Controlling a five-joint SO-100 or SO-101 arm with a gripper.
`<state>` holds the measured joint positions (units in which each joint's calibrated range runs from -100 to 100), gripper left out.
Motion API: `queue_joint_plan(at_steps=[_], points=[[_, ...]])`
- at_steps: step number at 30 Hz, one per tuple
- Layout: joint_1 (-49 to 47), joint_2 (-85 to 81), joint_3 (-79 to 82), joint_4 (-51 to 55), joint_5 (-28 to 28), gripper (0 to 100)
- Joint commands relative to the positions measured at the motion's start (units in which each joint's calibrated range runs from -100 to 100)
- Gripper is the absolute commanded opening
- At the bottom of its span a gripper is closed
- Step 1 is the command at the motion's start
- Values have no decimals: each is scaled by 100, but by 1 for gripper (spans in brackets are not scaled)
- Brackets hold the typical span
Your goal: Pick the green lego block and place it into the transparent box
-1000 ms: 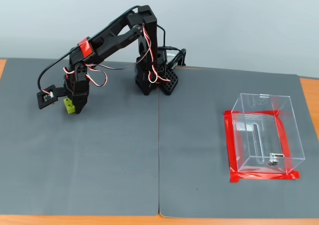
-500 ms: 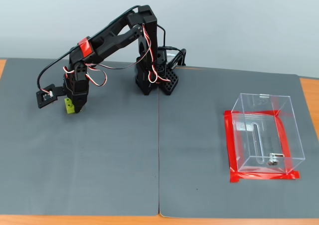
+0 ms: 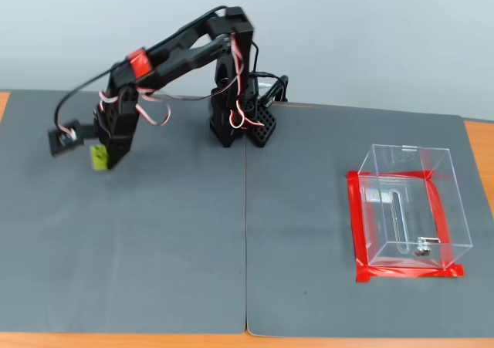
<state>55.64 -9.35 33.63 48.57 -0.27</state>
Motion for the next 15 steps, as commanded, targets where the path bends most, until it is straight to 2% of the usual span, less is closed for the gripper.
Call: queue_joint_plan(at_steps=[1, 10, 15], points=[[-32, -952, -256, 22, -23, 8], [-174, -2198, -301, 22, -23, 7], [-577, -2664, -527, 22, -23, 7]])
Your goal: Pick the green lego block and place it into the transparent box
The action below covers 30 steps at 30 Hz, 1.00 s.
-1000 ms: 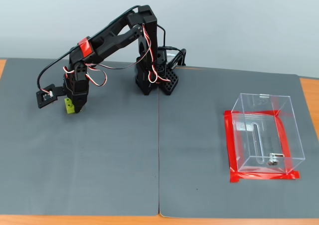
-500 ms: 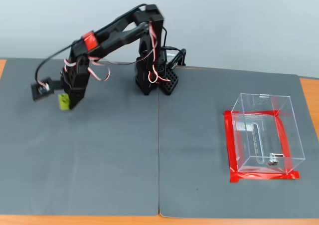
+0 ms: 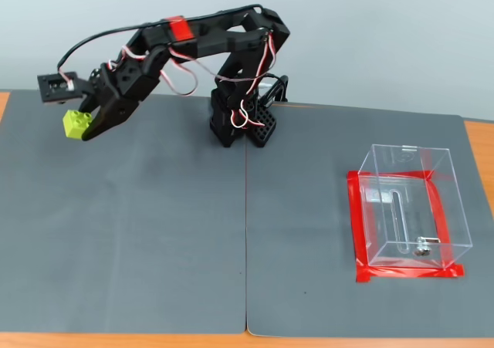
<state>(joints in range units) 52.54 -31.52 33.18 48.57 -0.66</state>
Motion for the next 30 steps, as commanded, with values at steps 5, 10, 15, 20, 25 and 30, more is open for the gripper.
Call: queue_joint_plan(at_steps=[5, 10, 15, 20, 25, 30], points=[[-909, -642, -709, 22, -25, 7], [-1767, -752, -853, 22, -30, 7], [-2789, -905, -853, 22, -30, 7], [-3930, -1134, -781, 22, -30, 7], [-5004, -1227, -763, 22, -30, 7], [-5900, -1185, -763, 22, -30, 7]])
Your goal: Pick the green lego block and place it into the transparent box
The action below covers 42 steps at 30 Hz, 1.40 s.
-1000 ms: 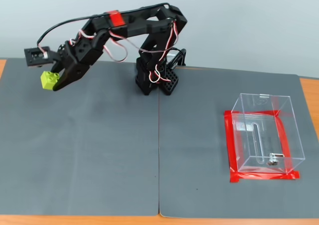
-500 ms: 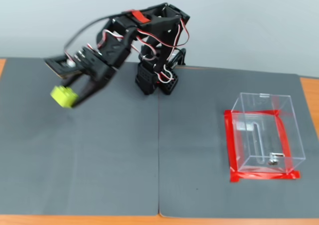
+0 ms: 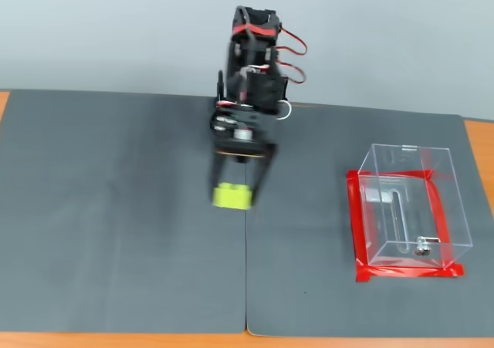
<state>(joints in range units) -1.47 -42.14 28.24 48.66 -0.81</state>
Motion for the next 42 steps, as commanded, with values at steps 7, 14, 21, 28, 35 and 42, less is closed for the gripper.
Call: queue_joint_plan(at_steps=[7, 14, 21, 28, 35, 42], points=[[-1856, -72, -260, 13, -16, 7], [-2952, -55, -260, 13, -16, 7], [-3922, 564, -350, 13, -16, 7], [-4474, 1073, -369, 13, -16, 7], [-4720, 1404, -450, -57, -16, 7], [-4728, 2472, -1526, 4, -16, 7]])
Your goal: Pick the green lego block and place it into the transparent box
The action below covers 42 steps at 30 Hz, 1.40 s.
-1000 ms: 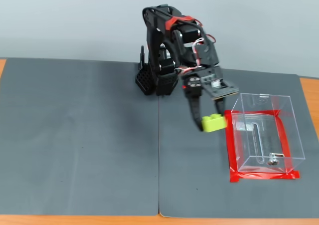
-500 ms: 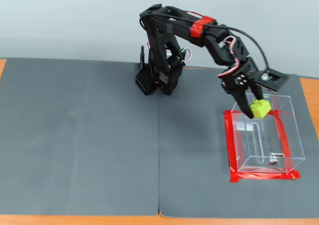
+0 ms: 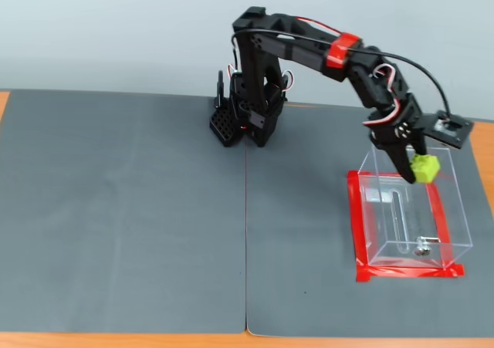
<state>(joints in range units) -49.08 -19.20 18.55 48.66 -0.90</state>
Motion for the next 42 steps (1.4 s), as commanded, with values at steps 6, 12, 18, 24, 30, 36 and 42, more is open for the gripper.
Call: queue_joint_plan(at_steps=[6, 12, 18, 24, 30, 36, 42], points=[[25, 305, -584, 4, -6, 8], [-42, 263, -575, 13, 4, 8], [-79, 288, -547, 13, -6, 20], [-72, 280, -538, 13, -6, 22], [-4, 212, -520, 22, 30, 20], [413, -212, -529, 351, 36, 2], [1570, -1297, -493, 1402, -1, 2]])
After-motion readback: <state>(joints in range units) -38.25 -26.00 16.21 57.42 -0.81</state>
